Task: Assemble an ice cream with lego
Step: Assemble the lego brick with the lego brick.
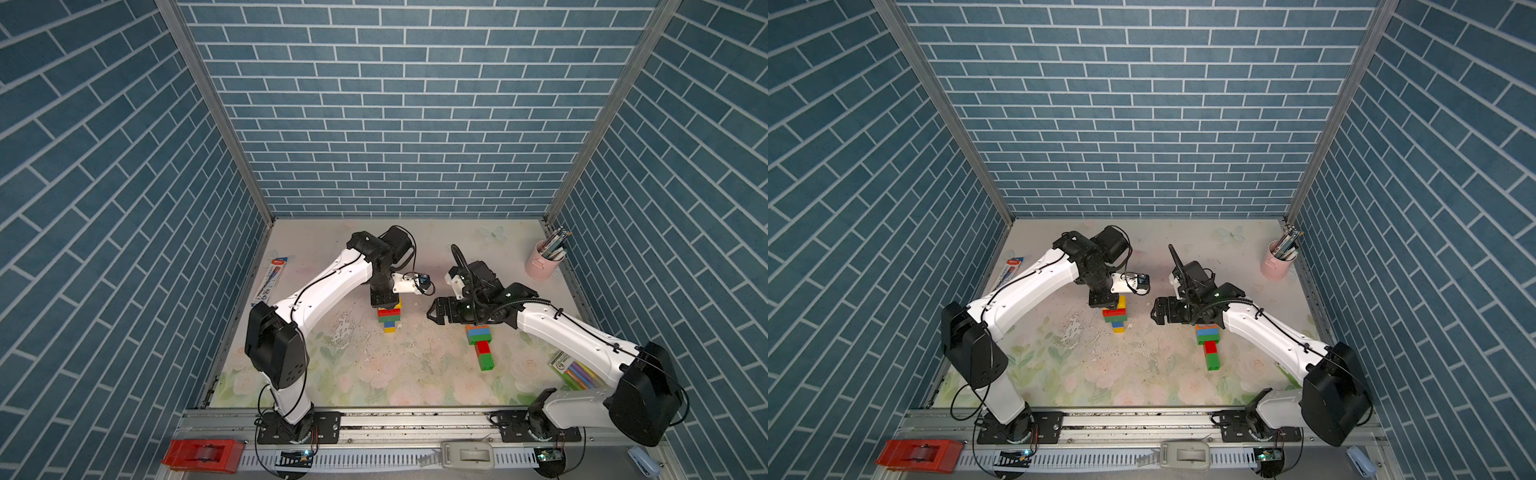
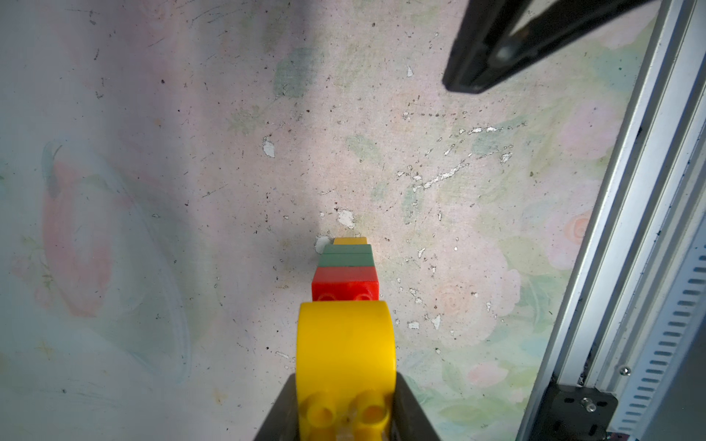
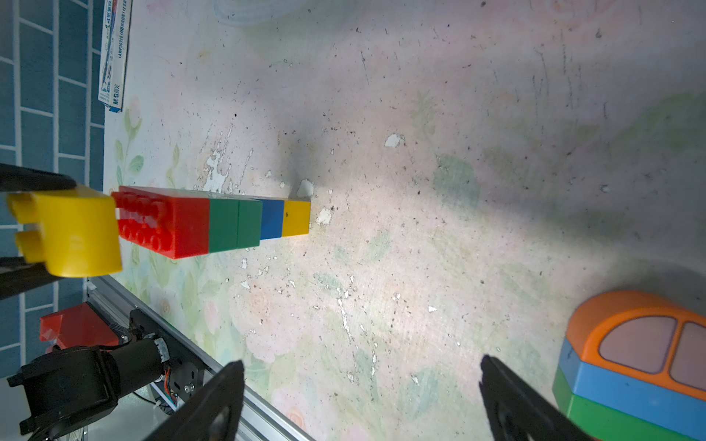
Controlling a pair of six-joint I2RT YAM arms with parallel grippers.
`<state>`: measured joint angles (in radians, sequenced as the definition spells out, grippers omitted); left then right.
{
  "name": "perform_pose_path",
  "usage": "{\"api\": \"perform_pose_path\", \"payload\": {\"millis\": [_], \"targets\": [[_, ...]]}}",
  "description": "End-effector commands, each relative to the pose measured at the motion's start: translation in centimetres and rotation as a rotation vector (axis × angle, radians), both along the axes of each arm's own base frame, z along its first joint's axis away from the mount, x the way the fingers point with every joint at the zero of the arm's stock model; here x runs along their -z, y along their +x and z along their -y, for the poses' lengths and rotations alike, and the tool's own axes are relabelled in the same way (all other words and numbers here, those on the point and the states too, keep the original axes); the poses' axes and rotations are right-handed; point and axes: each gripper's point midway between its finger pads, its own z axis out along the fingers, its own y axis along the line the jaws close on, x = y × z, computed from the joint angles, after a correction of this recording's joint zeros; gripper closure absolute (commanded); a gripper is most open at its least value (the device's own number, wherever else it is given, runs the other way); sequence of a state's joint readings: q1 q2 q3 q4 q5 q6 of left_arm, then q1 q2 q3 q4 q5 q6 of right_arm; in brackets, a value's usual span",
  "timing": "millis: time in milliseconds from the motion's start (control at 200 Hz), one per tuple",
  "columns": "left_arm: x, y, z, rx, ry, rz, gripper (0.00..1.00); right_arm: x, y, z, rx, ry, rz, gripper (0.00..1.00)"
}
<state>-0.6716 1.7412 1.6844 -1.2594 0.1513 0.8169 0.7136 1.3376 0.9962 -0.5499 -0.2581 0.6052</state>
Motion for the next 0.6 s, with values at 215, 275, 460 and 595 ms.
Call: {"api": "perform_pose_path", "payload": {"millis": [215,275,460,595], "targets": [[0.35,-0.11,-0.32,-0.026,0.005,-0.017,1.00,0.24,-0.05,0.07,0.020,0.011,-0.023,0.03],[0.44,-0.02,-0.35,-0.028,0.008,-0.016,1.00,0.26,-0.06,0.08,0.020,0.010,-0.024,0.03],[0.62,-0.05,-0.40,-0.032,0.009,-0.022,1.00,0.24,-0.07,0.10,0.020,0.013,-0.023,0.03],[0.67,-0.11,-0.25,-0.032,0.000,-0.028,1.00,0.34,-0.09,0.11,0.021,0.012,-0.027,0.03]]}}
